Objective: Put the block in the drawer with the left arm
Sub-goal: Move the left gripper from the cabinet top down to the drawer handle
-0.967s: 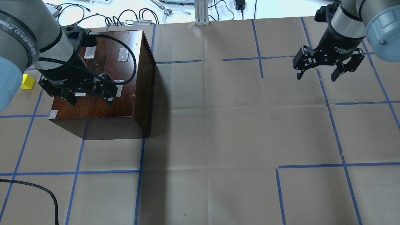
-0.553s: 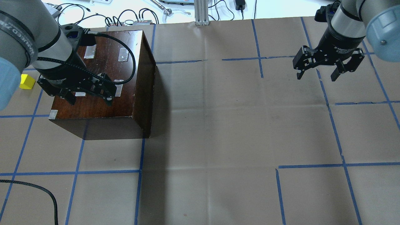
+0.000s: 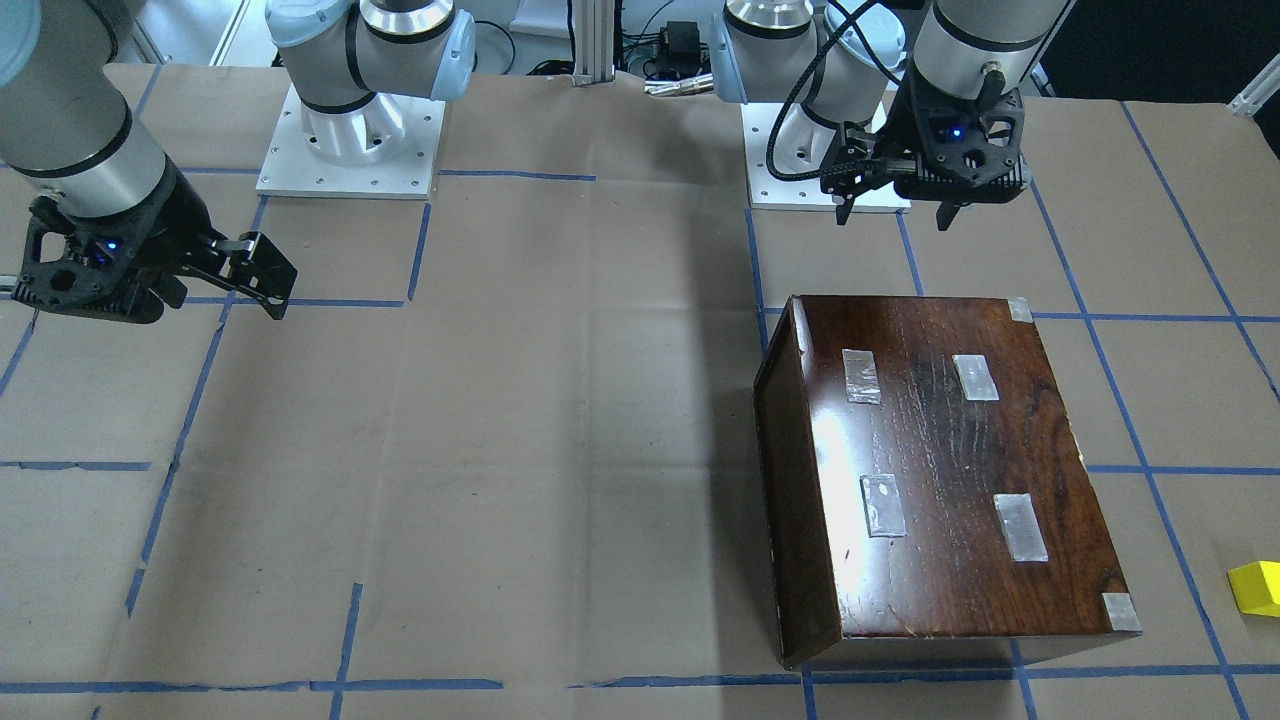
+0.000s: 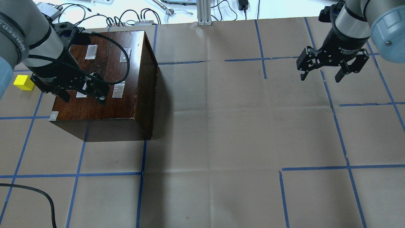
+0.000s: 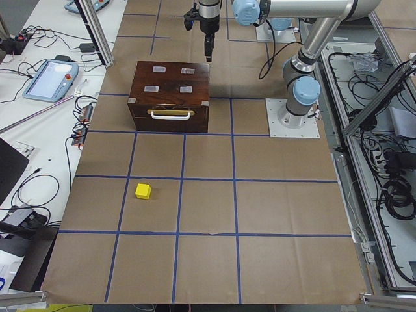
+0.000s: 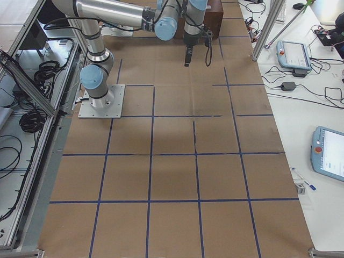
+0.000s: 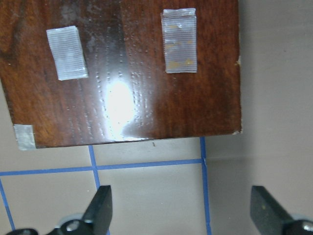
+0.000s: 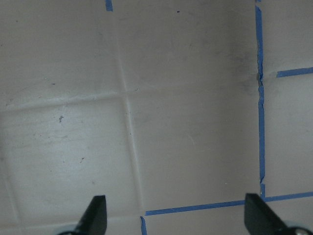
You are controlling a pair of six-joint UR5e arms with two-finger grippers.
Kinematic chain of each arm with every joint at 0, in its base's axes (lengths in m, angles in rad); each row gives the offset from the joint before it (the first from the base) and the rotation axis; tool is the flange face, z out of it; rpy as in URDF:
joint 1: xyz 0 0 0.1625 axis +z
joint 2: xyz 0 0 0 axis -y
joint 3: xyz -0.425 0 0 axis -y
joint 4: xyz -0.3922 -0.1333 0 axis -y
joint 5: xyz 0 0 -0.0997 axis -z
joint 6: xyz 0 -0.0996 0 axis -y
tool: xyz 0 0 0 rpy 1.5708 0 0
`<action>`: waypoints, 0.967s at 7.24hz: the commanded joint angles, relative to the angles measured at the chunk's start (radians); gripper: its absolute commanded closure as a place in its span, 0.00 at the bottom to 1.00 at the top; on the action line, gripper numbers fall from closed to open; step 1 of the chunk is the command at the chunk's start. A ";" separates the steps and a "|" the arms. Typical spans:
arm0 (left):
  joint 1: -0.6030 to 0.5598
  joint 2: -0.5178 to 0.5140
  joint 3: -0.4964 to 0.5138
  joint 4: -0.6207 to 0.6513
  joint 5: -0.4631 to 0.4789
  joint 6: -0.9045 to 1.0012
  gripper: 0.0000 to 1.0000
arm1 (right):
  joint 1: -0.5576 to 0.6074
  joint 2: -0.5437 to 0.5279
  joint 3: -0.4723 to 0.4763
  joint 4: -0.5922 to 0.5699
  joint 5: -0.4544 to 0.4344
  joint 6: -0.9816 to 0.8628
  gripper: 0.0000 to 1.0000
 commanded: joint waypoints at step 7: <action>0.441 -0.469 0.280 0.192 -0.081 0.302 0.01 | 0.000 0.000 -0.001 0.000 0.000 0.000 0.00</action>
